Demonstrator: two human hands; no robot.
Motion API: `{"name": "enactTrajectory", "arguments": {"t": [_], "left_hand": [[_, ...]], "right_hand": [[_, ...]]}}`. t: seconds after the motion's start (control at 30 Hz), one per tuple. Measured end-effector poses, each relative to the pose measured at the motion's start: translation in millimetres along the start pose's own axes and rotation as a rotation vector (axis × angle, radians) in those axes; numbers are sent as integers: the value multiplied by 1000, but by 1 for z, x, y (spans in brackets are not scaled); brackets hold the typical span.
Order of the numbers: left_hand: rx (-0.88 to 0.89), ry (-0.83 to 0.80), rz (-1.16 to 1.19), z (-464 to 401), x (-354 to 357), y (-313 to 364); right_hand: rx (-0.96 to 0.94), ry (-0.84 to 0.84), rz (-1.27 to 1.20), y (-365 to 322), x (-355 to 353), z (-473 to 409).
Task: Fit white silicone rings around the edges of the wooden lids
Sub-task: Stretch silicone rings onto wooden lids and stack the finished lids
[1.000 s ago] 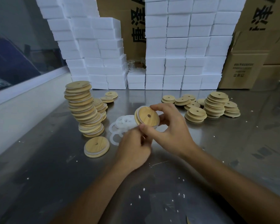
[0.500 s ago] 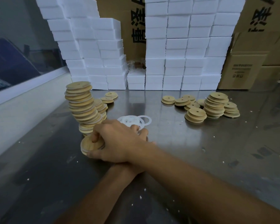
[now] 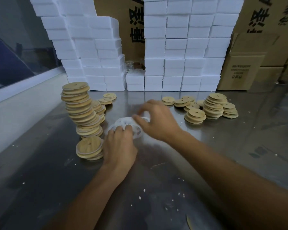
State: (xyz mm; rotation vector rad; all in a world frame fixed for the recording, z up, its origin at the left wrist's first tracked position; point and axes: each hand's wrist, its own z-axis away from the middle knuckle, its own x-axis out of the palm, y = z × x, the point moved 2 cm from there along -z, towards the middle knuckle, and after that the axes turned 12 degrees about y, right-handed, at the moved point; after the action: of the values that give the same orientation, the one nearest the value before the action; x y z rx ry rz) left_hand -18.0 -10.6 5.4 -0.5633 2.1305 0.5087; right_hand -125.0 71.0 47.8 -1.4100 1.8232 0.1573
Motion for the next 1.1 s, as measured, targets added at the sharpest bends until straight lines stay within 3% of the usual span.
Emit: {"name": "enactTrajectory", "arguments": {"t": [0.1, 0.23, 0.4, 0.6, 0.97, 1.1], "left_hand": [[55, 30, -10, 1, -2, 1], [55, 59, 39, 0, -9, 3], [145, 169, 93, 0, -16, 7], [315, 265, 374, 3, -26, 18], [37, 334, 712, -2, -7, 8], [-195, 217, 936, -7, 2, 3]], "right_hand": [[124, 78, 254, 53, -12, 9], [367, -29, 453, 106, -20, 30], [430, 59, 393, 117, -27, 37], [506, 119, 350, 118, -32, 37], [591, 202, 63, 116, -39, 44], [554, 270, -41, 108, -41, 45]]}}
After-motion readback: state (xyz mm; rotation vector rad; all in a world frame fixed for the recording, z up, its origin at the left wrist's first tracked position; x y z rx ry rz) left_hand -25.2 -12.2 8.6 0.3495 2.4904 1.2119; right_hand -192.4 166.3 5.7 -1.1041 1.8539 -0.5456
